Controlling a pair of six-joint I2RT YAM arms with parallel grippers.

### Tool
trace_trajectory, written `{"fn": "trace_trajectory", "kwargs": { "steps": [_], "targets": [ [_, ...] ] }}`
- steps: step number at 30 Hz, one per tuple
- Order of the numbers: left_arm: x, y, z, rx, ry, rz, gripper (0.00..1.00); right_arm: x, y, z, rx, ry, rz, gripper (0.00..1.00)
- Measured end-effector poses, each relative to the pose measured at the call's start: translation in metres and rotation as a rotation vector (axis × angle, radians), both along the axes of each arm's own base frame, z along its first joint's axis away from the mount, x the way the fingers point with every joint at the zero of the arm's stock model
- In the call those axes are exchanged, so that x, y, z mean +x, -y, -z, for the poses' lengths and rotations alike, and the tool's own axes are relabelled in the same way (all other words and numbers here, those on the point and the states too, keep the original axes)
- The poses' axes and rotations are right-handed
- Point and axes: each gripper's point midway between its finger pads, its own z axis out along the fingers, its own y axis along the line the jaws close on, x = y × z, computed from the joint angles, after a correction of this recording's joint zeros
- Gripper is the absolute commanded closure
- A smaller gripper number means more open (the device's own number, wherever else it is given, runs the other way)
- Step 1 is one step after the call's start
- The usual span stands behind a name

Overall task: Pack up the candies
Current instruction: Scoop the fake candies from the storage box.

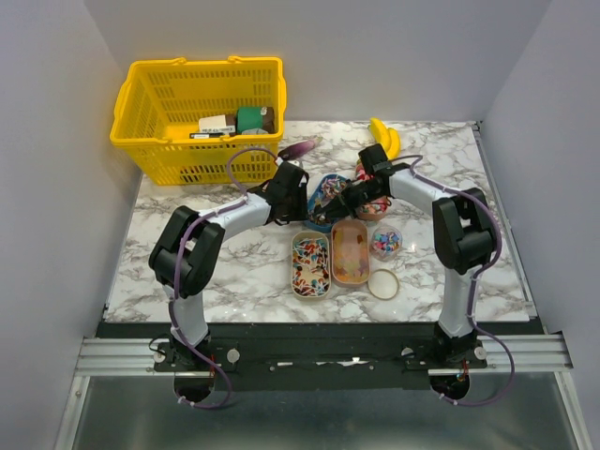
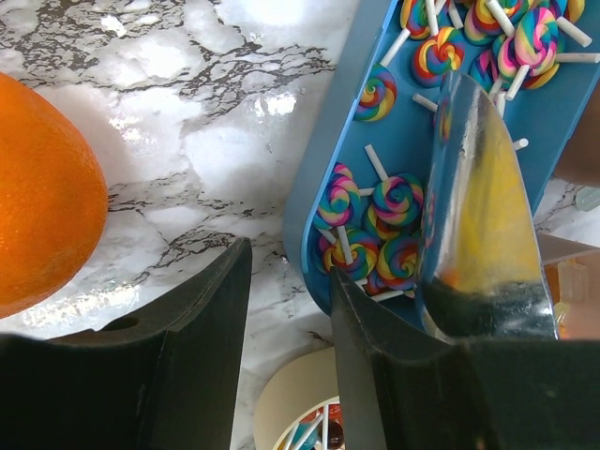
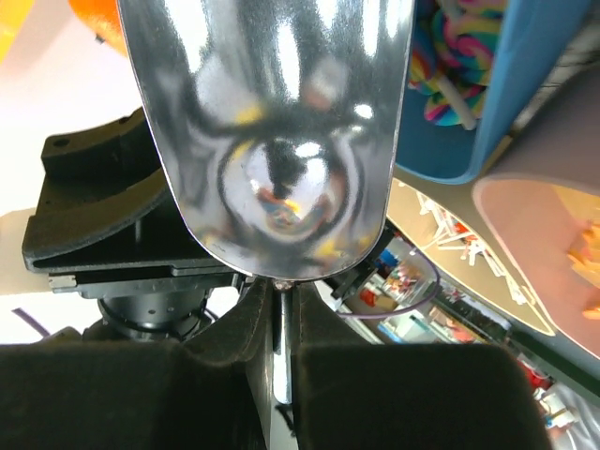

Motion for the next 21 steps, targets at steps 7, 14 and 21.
{"fn": "trace_trajectory", "kwargs": {
  "steps": [7, 14, 21],
  "targets": [
    [0.001, 0.0, 0.001, 0.001, -0.001, 0.0, 0.52, 0.008, 0.004, 0.009, -0.084, 0.007, -0.007, 0.99],
    [0.002, 0.0, 0.001, 0.002, -0.002, -0.002, 0.55, 0.0, 0.004, 0.015, -0.158, 0.018, -0.043, 0.99],
    [0.003, 0.001, 0.001, -0.003, -0.001, 0.0, 0.67, 0.003, 0.008, 0.029, -0.239, 0.042, -0.064, 0.99]
  ]
}}
